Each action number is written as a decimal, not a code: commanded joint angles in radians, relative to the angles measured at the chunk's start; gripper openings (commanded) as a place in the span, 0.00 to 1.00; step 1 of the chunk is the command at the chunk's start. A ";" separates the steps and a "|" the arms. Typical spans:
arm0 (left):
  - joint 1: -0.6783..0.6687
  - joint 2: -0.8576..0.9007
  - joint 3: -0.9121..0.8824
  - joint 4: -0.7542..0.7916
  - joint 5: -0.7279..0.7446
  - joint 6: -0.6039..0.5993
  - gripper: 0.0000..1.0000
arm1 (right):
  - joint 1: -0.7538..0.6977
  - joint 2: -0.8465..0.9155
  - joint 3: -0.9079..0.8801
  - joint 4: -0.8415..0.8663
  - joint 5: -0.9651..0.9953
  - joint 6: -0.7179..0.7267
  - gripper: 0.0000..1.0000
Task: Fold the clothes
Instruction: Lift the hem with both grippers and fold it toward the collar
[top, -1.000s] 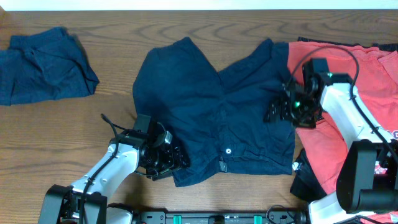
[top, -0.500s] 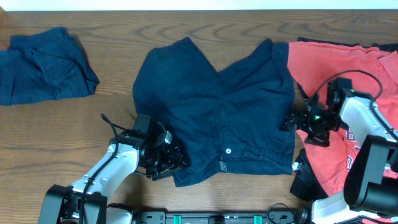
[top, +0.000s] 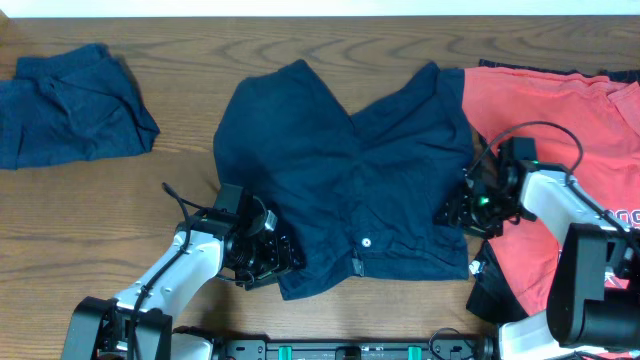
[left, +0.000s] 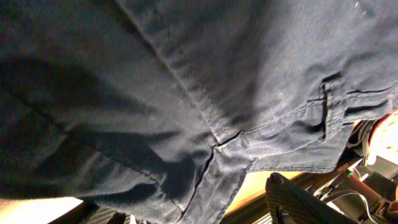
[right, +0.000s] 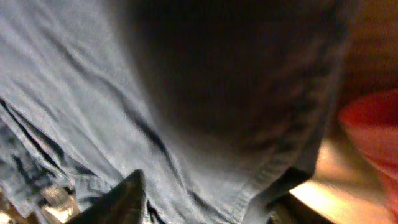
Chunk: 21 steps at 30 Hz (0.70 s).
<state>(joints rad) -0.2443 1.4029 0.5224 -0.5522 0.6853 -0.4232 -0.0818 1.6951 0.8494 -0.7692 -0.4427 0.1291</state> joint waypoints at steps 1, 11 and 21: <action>-0.003 0.030 -0.029 0.029 -0.090 0.018 0.61 | 0.051 0.029 -0.027 0.025 -0.006 0.025 0.30; -0.003 0.030 -0.029 0.032 -0.090 0.018 0.06 | 0.090 0.029 -0.027 0.056 0.025 0.057 0.01; -0.003 -0.018 -0.018 0.045 -0.087 0.022 0.06 | 0.091 0.026 0.000 0.028 0.122 0.052 0.01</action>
<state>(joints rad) -0.2451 1.4166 0.5041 -0.5152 0.6220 -0.4149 -0.0021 1.7103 0.8368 -0.7326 -0.4137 0.1757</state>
